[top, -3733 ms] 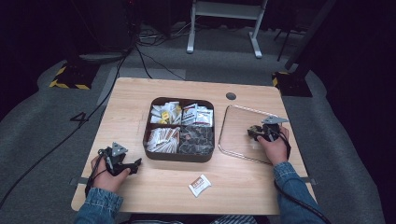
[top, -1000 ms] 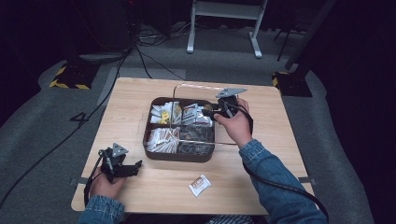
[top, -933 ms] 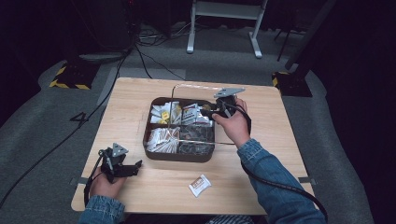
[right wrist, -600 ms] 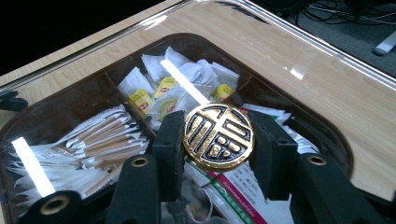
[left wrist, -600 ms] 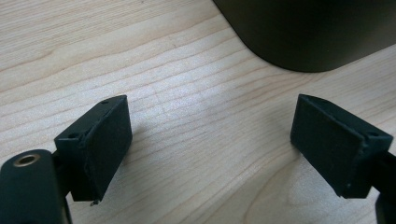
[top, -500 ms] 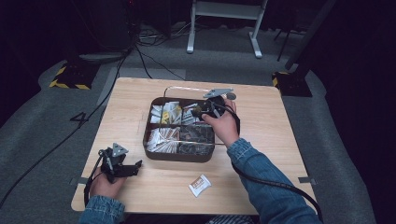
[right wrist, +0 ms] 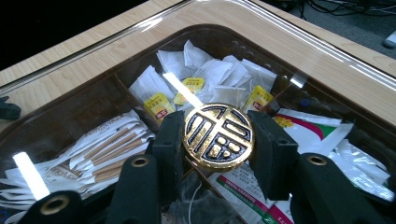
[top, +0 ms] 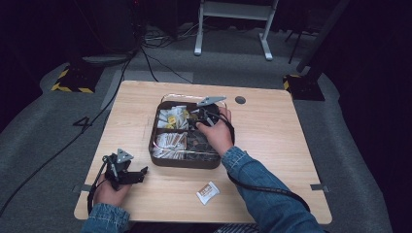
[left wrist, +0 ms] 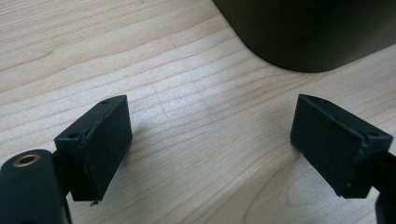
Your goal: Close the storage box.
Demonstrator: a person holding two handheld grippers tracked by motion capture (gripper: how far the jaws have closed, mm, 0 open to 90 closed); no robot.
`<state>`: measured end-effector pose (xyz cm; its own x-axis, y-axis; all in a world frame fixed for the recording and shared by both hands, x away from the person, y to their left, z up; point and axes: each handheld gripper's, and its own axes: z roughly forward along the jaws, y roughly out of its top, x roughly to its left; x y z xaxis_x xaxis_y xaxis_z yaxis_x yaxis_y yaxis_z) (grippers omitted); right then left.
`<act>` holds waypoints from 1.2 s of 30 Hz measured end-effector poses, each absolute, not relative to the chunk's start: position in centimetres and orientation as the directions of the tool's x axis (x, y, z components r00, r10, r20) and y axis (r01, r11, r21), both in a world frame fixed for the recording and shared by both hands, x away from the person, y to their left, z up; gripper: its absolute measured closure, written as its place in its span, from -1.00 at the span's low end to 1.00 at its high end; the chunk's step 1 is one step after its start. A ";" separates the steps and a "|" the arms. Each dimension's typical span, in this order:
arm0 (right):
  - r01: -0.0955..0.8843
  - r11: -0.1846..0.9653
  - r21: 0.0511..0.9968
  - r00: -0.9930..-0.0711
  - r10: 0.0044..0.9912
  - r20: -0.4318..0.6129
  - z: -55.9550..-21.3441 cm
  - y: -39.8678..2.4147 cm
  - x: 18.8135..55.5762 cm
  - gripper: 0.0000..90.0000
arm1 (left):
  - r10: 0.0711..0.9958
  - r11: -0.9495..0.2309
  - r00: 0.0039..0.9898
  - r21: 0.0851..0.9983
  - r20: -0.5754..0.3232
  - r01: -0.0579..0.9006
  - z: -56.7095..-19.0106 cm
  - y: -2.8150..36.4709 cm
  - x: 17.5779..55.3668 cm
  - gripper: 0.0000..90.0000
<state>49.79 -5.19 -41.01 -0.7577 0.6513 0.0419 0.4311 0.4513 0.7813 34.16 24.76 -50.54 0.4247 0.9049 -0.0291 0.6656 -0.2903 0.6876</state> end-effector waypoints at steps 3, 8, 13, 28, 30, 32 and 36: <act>0.429 0.458 0.778 -0.757 0.653 0.033 -41.4 -4.8 49.8 0.31 | 0.905 -0.289 0.423 0.690 -0.029 0.664 -50.6 24.7 34.2 -0.71; 0.435 0.465 0.771 -0.750 0.661 0.024 -41.9 -4.3 49.6 0.31 | 0.905 -0.290 0.425 0.688 -0.029 0.666 -50.5 24.8 34.2 -0.71; 0.439 0.472 0.764 -0.750 0.661 0.022 -42.6 -3.9 49.6 0.31 | 0.905 -0.290 0.425 0.688 -0.029 0.666 -50.5 24.8 34.2 -0.71; 0.435 0.487 0.757 -0.760 0.650 0.018 -43.5 -3.4 49.5 0.31 | 0.905 -0.290 0.424 0.688 -0.029 0.666 -50.5 24.8 34.2 -0.71; 0.437 0.488 0.756 -0.759 0.650 0.020 -43.5 -3.4 49.5 0.31 | 0.905 -0.290 0.425 0.688 -0.029 0.665 -50.5 24.8 34.2 -0.71; 0.437 0.489 0.755 -0.760 0.650 0.019 -43.6 -3.4 49.4 0.31 | 0.905 -0.290 0.424 0.688 -0.029 0.666 -50.5 24.8 34.2 -0.71; 0.443 0.486 0.754 -0.759 0.650 0.028 -43.7 -3.4 49.3 0.31 | 0.905 -0.290 0.424 0.688 -0.029 0.665 -50.5 24.8 34.2 -0.71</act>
